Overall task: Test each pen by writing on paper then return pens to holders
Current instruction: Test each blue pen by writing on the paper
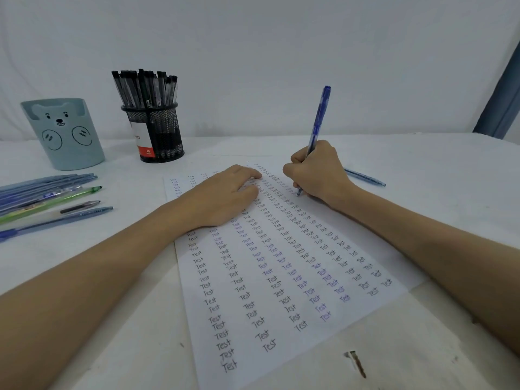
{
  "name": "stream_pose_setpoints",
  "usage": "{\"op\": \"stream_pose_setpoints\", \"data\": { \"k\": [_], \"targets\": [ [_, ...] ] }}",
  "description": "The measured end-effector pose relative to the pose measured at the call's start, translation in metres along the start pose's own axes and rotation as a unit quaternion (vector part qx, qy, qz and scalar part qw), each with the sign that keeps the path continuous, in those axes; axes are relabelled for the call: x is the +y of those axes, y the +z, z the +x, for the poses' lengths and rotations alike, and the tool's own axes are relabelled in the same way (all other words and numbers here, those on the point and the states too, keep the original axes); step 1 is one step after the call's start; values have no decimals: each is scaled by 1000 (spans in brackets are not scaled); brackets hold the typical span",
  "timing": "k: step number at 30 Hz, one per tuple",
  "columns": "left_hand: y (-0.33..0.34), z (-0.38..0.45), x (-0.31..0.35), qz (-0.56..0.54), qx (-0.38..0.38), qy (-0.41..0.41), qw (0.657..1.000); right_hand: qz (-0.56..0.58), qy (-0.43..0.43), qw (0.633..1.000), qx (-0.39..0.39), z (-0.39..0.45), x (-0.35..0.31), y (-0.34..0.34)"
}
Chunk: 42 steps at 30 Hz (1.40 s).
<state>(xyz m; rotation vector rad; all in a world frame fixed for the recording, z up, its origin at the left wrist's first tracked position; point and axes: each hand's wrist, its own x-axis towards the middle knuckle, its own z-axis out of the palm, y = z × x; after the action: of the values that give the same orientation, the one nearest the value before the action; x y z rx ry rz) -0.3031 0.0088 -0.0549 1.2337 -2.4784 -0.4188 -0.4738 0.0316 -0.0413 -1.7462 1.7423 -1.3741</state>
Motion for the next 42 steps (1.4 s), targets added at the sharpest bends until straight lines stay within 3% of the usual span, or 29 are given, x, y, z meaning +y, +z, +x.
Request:
{"op": "stream_pose_setpoints", "data": {
  "k": [34, 42],
  "targets": [
    [-1, 0, 0, 4, -2, -1, 1000, -15, 6, 999, 29, 1, 3, 1],
    [-2, -1, 1, 0, -1, 4, 1000, 163, 159, 973, -26, 5, -5, -20]
  ]
}}
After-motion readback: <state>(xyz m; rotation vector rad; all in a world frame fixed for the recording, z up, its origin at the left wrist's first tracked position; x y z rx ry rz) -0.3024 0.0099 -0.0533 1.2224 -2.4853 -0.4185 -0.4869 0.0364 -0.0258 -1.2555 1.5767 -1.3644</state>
